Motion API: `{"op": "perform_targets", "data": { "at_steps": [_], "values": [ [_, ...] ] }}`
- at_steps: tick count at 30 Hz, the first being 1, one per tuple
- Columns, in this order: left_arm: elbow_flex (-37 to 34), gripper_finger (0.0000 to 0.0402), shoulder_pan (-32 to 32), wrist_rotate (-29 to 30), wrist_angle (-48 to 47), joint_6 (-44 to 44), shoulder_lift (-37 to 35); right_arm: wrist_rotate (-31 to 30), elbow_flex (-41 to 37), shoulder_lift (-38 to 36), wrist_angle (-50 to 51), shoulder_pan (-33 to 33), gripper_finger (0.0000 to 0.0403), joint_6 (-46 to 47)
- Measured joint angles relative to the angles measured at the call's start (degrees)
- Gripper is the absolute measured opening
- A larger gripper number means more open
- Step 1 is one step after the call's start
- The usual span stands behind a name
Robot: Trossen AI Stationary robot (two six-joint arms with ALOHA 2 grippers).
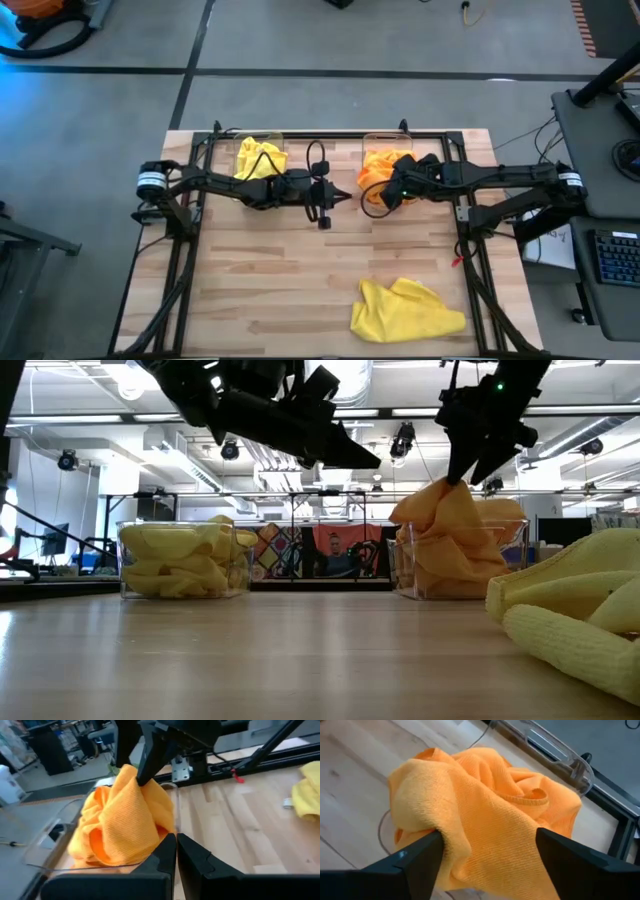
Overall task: Sort microfiber towel by color & place in baskets
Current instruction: Put the orange microfiber cloth into the right transparent bin
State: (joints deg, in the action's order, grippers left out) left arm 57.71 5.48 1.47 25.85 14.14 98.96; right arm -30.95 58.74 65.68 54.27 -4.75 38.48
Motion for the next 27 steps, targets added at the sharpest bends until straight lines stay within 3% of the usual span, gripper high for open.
{"op": "perform_targets", "data": {
  "at_steps": [6,15,27],
  "values": [
    [0.36,0.0,0.04,-1.06,1.86,-0.66,1.46,4.06,1.1,-0.01,0.4,-0.01,0.0339,0.69],
    [5.92,0.0,1.02,-0.91,4.49,1.63,7.03,5.47,5.62,-0.01,5.26,0.0,0.0341,-0.45],
    [12.73,0.0,4.22,-2.92,2.74,1.65,15.08,3.81,9.25,-0.01,20.93,-2.49,0.0307,6.44]
  ]
}}
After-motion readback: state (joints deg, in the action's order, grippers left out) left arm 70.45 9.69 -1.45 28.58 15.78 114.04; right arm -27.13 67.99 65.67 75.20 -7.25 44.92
